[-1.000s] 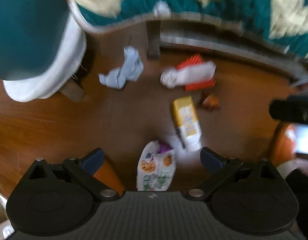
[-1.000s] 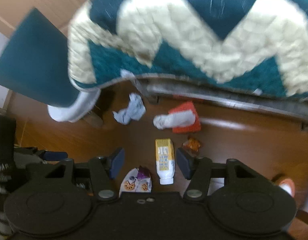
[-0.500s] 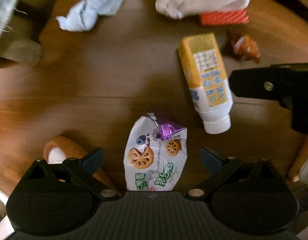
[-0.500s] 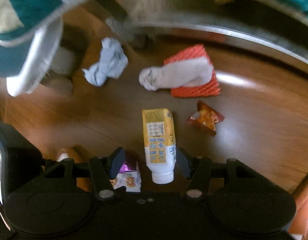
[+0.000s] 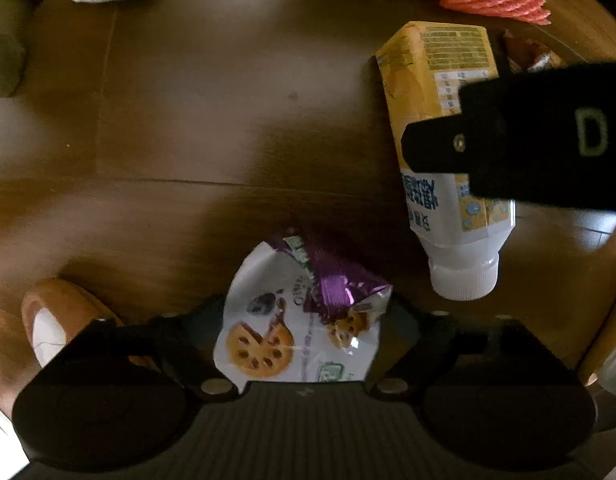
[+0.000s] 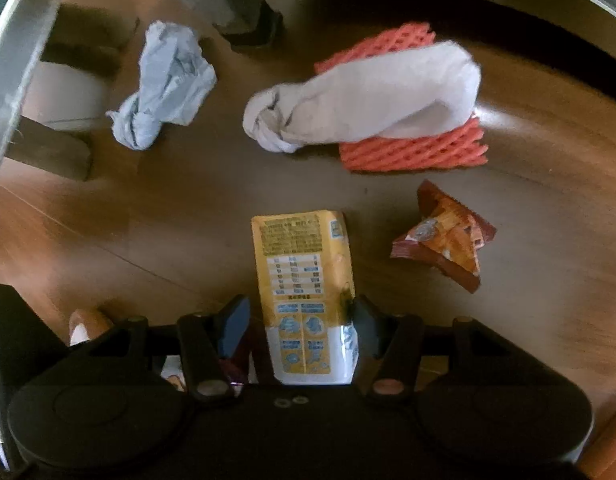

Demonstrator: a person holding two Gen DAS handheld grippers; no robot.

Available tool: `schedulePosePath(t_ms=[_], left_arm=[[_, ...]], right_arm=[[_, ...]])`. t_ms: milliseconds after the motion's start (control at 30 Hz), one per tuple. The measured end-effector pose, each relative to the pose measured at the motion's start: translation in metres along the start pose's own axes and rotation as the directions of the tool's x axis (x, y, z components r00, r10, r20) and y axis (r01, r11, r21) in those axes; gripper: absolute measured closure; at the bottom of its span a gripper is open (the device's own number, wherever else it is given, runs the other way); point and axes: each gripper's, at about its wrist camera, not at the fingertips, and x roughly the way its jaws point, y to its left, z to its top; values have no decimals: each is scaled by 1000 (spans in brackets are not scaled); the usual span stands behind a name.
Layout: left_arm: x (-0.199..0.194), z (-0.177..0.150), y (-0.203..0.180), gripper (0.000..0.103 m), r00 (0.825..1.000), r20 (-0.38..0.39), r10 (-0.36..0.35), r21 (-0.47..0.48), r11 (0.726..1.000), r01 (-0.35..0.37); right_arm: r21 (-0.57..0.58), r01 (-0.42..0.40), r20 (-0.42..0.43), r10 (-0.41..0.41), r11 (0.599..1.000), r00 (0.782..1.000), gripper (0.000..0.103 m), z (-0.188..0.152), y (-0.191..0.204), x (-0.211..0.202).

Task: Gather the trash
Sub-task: 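Grasp the cookie-print snack wrapper with the left tool while the right tool grasps the yellow carton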

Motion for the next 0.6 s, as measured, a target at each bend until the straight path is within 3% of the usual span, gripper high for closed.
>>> schedulePosePath(t_ms=[167, 367, 433, 533, 600], left_arm=[[2, 3, 6, 27, 1000, 4, -28, -23, 999, 28], [-7, 6, 14, 46, 995, 37, -89, -84, 992, 92], [-10, 6, 14, 60, 994, 47, -101, -85, 991, 105], [-16, 7, 11, 69, 993, 63, -105, -86, 990, 110], [-23, 7, 10, 70, 990, 81, -115, -83, 989, 122]], right_arm=[[-5, 15, -3, -15, 1000, 1000, 46, 0, -3, 5], [-49, 14, 6, -14, 999, 1000, 53, -6, 1, 2], [-57, 38, 21, -37, 998, 999, 54, -8, 0, -2], [-34, 52, 47, -50, 998, 998, 54, -11, -10, -9], [-5, 59, 65, -58, 998, 996, 54, -13, -19, -16]])
